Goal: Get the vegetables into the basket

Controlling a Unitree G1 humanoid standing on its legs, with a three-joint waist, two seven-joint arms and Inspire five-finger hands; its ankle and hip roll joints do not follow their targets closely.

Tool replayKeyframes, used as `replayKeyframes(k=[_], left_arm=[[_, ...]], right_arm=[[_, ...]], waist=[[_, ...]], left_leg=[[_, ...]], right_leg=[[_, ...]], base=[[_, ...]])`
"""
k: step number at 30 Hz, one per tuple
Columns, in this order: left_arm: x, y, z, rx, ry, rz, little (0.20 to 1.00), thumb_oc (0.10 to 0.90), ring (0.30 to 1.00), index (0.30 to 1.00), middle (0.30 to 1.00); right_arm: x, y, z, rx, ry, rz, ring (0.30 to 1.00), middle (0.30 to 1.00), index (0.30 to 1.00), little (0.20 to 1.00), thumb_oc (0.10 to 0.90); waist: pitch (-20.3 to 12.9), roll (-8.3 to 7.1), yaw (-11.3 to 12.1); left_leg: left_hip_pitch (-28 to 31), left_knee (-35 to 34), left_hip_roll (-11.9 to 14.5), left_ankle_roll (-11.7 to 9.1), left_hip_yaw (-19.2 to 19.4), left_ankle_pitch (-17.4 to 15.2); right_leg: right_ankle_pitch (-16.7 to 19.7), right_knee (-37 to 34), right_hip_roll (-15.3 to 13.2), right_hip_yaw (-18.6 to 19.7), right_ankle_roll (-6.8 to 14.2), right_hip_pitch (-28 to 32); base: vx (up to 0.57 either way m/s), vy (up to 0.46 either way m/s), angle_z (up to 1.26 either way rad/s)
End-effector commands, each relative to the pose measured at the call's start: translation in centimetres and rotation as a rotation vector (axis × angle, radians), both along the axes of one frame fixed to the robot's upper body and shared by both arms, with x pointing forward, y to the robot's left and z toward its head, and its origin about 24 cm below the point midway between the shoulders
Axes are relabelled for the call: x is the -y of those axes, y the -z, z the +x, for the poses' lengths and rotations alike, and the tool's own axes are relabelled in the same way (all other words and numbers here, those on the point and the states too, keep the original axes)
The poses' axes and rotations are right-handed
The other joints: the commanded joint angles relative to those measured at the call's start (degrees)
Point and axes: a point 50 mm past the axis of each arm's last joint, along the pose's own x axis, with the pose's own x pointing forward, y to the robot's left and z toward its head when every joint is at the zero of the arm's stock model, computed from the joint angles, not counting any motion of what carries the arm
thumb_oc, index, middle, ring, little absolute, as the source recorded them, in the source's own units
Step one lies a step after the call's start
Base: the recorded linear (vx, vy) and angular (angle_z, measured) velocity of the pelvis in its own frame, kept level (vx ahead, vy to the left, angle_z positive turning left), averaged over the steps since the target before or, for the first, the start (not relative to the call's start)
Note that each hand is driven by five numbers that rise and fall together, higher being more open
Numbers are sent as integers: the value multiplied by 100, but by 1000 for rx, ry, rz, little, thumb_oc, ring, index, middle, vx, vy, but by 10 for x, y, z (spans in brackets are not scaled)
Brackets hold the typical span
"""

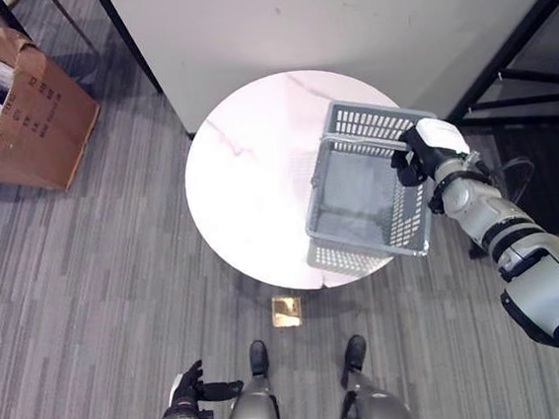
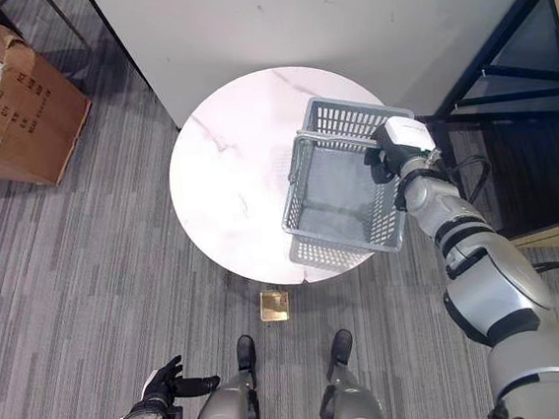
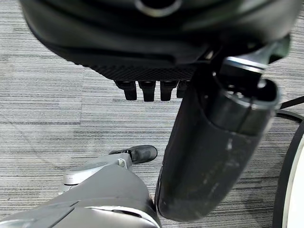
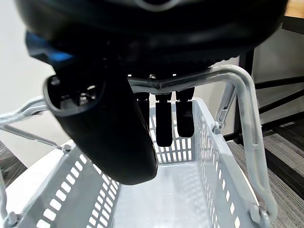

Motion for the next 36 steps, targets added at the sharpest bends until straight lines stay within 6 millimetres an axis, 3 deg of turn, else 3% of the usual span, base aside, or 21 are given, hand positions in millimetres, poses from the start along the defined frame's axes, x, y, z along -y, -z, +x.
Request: replayKeyframes(k=[1, 6, 10, 18, 23, 30, 36], left_arm=[[-19, 2, -18, -78, 30, 92, 1000, 900, 1000, 1000, 1000], [-29, 1, -28, -105, -20, 106, 1000, 900, 1000, 1000, 1000], [-41, 1, -38, -139, -53, 128, 1000, 900, 1000, 1000, 1000], [-47, 2, -50, -182, -49, 131, 1000, 900, 1000, 1000, 1000], [-48, 1, -49, -186, -26, 135, 1000, 900, 1000, 1000, 1000], [-52, -2, -43, -163, -11, 143, 1000, 900, 1000, 1000, 1000], [-53, -3, -43, -163, 3, 149, 1000, 900, 1000, 1000, 1000]], right_arm=[[-16, -35, 6, 144, -92, 29, 300, 300, 300, 300, 400], [-36, -64, -10, 269, -289, 58, 300, 300, 300, 300, 400], [-45, -69, -36, 297, -444, 147, 300, 300, 300, 300, 400], [-53, -74, -72, 263, -624, 162, 300, 300, 300, 300, 400], [-49, -75, -98, 251, -687, 125, 300, 300, 300, 300, 400], [-35, -66, -114, 234, -652, 91, 300, 300, 300, 300, 400], [-20, -56, -128, 220, -600, 97, 300, 300, 300, 300, 400]], waist=[[-103, -365, -46], [-158, -463, -235], [-225, -519, -358], [-262, -576, -492], [-133, -581, -630], [4, -557, -750], [3, -625, -951]], left_leg=[[-154, 94, 85, -161, -5, 6], [-54, 146, 126, -166, 75, -70], [60, 173, 166, -172, 132, -122], [113, 395, 227, -194, 223, -238], [0, 872, 275, -172, 218, -463], [-128, 1408, 360, -175, 197, -677], [-148, 1902, 451, -165, 351, -966]], right_leg=[[28, 44, -593, 464, 668, 128], [17, 65, -589, 535, 668, 158], [-29, 92, -584, 553, 666, 236], [-98, 169, -583, 583, 659, 309], [-316, 721, -623, 690, 630, 161], [-436, 1036, -637, 735, 640, 88], [-428, 1107, -626, 893, 673, 70]], base=[[0, 0, 0], [1, 1, -3], [-1, -4, -9], [-18, -6, -5], [-68, 7, -7], [-38, 10, -3], [0, 36, -12]])
